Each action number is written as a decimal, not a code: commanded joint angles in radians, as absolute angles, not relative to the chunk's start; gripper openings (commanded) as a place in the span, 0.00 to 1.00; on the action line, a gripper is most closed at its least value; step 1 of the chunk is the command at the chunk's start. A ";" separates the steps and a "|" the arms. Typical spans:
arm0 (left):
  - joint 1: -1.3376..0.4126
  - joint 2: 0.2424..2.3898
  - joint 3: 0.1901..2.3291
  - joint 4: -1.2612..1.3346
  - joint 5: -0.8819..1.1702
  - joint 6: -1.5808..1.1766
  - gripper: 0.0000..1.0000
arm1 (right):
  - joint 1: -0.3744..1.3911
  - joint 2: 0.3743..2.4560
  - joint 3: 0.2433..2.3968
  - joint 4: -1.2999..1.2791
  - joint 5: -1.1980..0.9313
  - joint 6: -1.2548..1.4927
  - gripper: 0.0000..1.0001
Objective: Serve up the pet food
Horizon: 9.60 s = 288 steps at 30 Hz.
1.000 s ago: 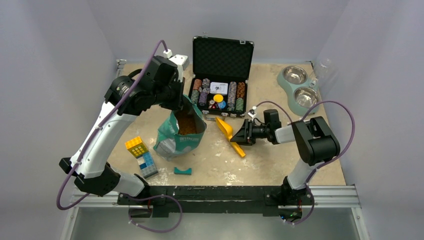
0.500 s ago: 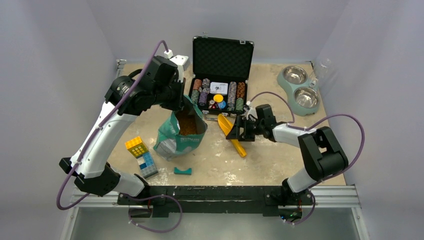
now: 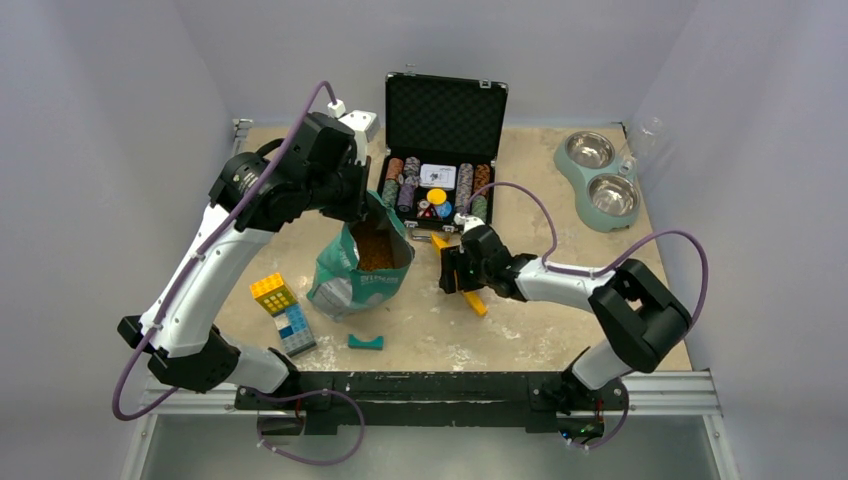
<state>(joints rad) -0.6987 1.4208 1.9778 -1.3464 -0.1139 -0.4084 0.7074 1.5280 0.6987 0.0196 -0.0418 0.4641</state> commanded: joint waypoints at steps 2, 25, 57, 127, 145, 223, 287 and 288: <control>-0.699 1.378 1.978 -1.289 -0.107 -0.420 0.00 | 0.725 1.601 0.724 -0.122 0.175 0.518 0.44; -0.698 1.361 1.927 -1.302 -0.094 -0.435 0.00 | 0.913 1.422 0.483 0.123 0.522 0.684 0.60; -0.699 1.357 1.852 -1.263 0.029 -0.342 0.00 | 1.103 0.862 0.829 -0.741 0.042 0.655 0.00; -0.746 1.447 2.251 -1.457 -0.444 -0.495 0.00 | 0.889 1.322 0.766 -0.122 0.268 0.504 0.00; -0.727 1.492 2.305 -1.572 -0.307 -0.541 0.00 | 1.109 1.687 0.702 0.216 0.452 0.518 0.38; -0.765 1.422 1.856 -1.145 0.103 -0.350 0.00 | 1.250 1.004 1.625 -1.167 -0.144 0.587 0.00; -1.116 1.582 1.867 -1.073 0.263 -0.369 0.00 | 0.493 0.833 1.073 -1.110 -0.607 0.617 0.00; -1.120 1.590 1.883 -1.064 0.293 -0.377 0.00 | 0.494 0.847 1.090 -1.080 -0.603 0.626 0.00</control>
